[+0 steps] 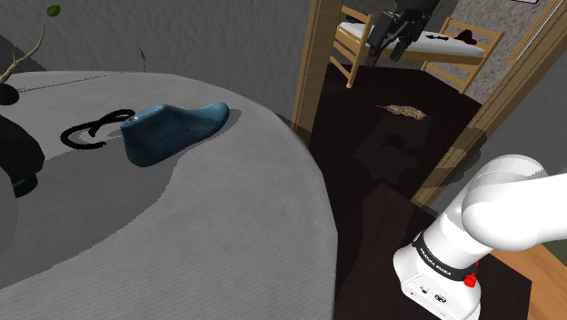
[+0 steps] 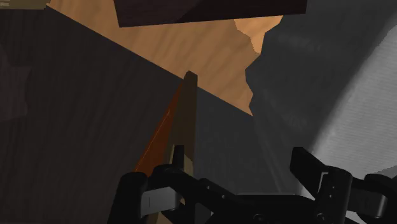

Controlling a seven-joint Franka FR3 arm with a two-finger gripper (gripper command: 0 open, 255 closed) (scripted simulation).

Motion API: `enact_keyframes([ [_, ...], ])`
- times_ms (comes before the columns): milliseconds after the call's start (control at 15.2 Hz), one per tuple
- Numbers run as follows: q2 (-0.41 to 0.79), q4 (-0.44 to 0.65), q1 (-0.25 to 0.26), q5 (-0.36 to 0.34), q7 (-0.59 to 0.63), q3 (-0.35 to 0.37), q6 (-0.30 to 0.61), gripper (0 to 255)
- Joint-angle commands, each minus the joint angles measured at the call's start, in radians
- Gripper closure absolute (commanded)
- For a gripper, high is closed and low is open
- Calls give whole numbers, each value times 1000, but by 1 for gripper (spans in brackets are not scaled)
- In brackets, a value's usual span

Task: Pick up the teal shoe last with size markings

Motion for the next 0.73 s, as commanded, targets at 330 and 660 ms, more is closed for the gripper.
enact_keyframes([
  [330, -4, -18, -12, 83, 245, 145, 1, 0],
  [660, 45, 14, -32, 161, 491, 293, 13, 0],
])
